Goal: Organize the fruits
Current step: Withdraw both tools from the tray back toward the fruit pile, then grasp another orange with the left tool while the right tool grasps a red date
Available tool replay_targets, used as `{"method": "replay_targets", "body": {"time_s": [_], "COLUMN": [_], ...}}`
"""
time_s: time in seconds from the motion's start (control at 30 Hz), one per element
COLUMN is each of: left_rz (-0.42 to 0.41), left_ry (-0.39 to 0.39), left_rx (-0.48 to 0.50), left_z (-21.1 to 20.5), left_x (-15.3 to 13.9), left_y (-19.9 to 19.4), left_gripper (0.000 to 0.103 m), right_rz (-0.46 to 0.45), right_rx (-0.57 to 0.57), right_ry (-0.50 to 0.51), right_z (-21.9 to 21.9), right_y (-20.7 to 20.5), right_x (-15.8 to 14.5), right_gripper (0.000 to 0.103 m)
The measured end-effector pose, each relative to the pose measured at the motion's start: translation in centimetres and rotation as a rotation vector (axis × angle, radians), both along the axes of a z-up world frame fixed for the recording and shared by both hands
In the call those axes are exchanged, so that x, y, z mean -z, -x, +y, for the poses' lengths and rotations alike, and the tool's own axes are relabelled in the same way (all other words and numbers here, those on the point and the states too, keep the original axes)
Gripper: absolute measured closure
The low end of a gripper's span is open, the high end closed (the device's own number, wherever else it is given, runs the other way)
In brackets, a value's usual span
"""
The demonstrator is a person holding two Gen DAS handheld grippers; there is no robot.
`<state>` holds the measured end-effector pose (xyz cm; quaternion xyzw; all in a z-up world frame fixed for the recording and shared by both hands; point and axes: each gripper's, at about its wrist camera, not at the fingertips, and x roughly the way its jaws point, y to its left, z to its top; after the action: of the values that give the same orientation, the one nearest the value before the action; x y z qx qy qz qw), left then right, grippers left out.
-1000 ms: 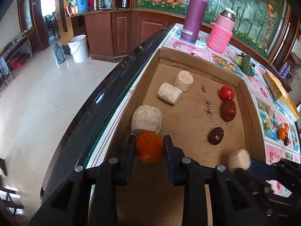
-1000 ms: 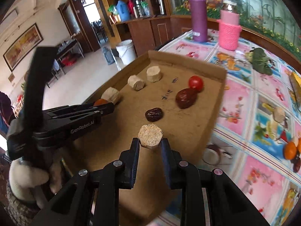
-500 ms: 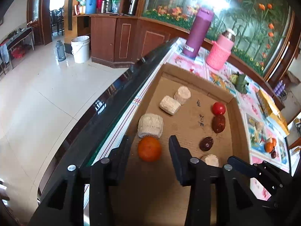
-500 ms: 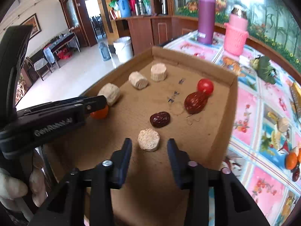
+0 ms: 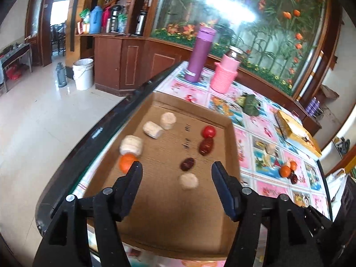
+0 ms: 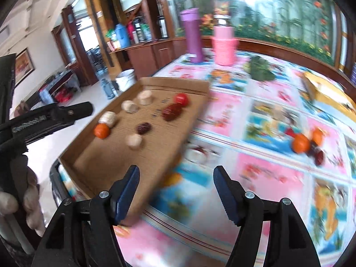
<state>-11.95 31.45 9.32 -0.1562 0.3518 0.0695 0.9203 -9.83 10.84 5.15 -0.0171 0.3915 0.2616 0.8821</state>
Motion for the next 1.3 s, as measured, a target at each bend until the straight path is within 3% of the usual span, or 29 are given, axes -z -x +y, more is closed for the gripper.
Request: {"method": "replay_targets", "body": {"time_s": [0.27, 0.47, 0.67, 0.83, 1.0, 1.3], "left_rz": [0.022, 0.039, 0.054, 0.068, 0.082, 0.118], "left_ry": [-0.008, -0.023, -0.029, -0.02, -0.015, -0.031], "left_rx": [0.132, 0.175, 0.177, 0.196, 0.265, 0.416], "left_z": [-5.2, -7.1, -7.1, -7.6, -10.2, -17.8], "left_x": [0.4, 1.0, 1.5, 1.6, 1.6, 2.9], "left_y": [-0.6, -0.9, -1.3, -2.2, -4.2, -9.1], "left_gripper": [0.039, 0.039, 0.039, 0.039, 0.039, 0.039], "right_rz": [0.03, 0.095, 0.094, 0.082, 0.073, 0.057], "right_rx": [0.255, 0.388, 0.402, 0.359, 0.311, 0.323], "right_ry": [0.032, 0.038, 0.063, 0.112, 0.168, 0.147], "right_z": [-11.3, -17.4, -18.2, -16.9, -15.7, -18.6], "right_y": [-2.3, -5.7, -8.9, -10.5, -11.3, -10.7], "right_x": [0.5, 1.1, 2.1, 3.0, 4.1, 3.5], "right_gripper": [0.03, 0.03, 0.03, 0.045, 0.064, 0.074]}}
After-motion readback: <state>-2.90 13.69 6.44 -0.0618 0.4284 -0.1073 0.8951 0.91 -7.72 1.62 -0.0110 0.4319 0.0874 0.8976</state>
